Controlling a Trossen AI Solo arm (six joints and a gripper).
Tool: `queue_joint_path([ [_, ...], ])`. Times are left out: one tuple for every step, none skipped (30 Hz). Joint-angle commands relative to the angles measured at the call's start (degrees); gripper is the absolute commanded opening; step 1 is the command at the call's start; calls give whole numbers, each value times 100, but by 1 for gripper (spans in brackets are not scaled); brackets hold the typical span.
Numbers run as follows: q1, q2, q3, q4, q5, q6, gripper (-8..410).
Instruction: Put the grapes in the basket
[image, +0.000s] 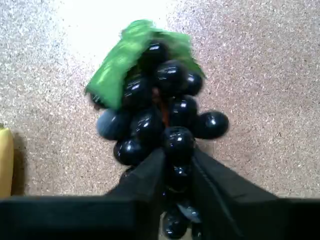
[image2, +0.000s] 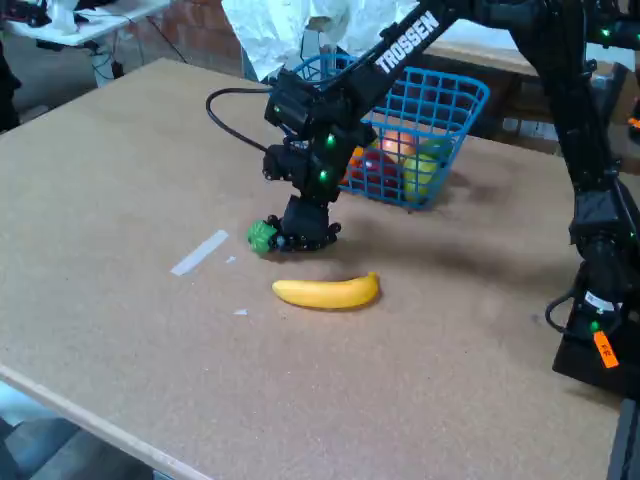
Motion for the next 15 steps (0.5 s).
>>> queue_joint_path([
  [0,0,0,22,-15,13,1],
  [0,0,0,28,-15,26,1],
  [0,0,0,37,-15,24,-1],
  [0,0,0,46,-15,24,-1],
  [0,0,0,57,-15,26,0],
  [0,0,0,74,-13,31,0],
  [0,-4,0,101,-11,37,0],
  [0,-9,0,131,-9,48,0],
  [0,-33,0,157,-4,70,0],
  [0,-44,0,199,2,101,0],
  [0,-68,0,247,13,144,0],
  [0,-114,0,275,46,151,0],
  [0,-153,0,304,48,149,0],
  [0,-219,0,330,50,149,0],
  [0,-282,0,367,50,149,0],
])
